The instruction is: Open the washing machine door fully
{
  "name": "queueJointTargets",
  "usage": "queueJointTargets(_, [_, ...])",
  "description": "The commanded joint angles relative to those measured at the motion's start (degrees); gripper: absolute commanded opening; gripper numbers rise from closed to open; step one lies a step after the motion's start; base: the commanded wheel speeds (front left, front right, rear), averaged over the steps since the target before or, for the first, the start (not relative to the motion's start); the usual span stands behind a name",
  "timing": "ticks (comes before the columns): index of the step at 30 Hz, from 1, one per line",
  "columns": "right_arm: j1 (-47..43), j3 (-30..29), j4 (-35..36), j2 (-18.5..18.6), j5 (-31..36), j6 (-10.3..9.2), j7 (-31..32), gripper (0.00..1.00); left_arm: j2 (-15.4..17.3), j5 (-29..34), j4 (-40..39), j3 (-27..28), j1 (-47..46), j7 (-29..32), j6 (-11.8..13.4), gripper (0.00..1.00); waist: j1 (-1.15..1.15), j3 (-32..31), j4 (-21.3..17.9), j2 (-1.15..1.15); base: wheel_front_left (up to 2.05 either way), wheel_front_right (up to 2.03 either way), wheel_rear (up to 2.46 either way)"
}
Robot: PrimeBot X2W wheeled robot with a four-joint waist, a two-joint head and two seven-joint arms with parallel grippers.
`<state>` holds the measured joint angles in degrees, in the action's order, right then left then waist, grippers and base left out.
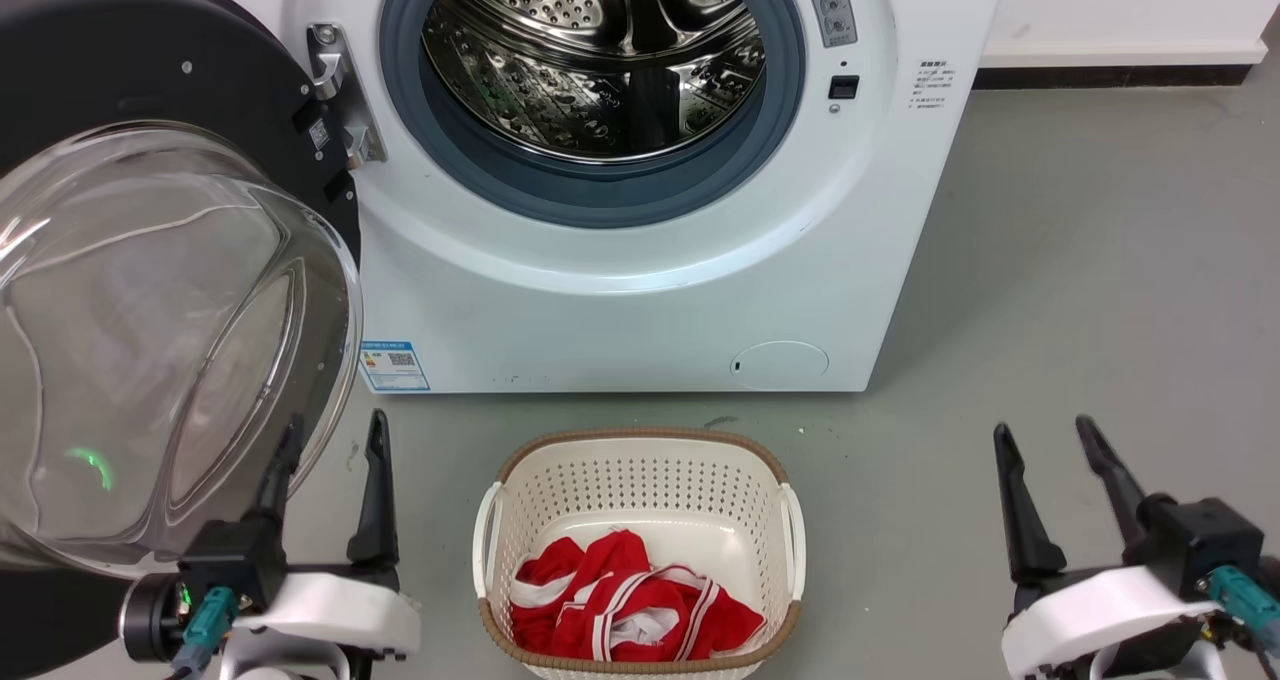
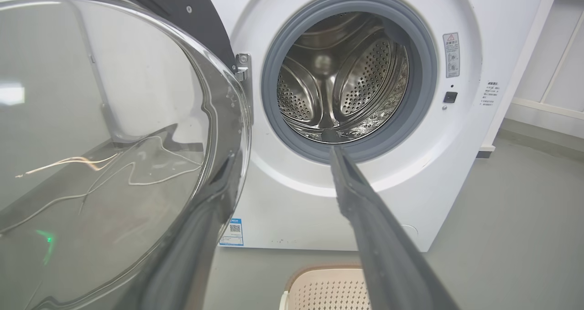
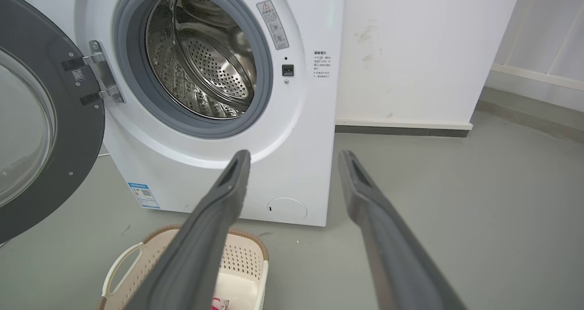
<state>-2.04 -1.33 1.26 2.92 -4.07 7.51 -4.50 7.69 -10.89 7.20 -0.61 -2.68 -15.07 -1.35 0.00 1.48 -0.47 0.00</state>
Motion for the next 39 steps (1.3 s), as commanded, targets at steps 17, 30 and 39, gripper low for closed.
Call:
queueJointTargets(17, [1.4, 0.1, -3.3, 0.8, -18.1, 0.0, 1.3, 0.0, -1.0, -15.8, 2.1, 1.6, -0.8, 4.5, -1.2, 0.0, 0.0, -0.2, 0.1, 0.0, 0.0, 0.0, 0.0])
queueJointTargets(30, [2.7, -0.1, -5.4, 1.3, -31.5, -0.01, 2.4, 0.0, -1.7, -27.8, 2.7, 2.5, -1.3, 7.4, -2.1, 0.0, 0.0, -0.3, 0.1, 0.0, 0.0, 0.0, 0.0])
queueJointTargets(39, [3.5, -0.3, -6.7, 1.4, -39.6, -0.01, 3.2, 0.0, -2.1, -35.1, 3.3, 3.1, -1.7, 9.4, -2.7, 0.0, 0.0, -0.4, 0.1, 0.0, 0.0, 0.0, 0.0])
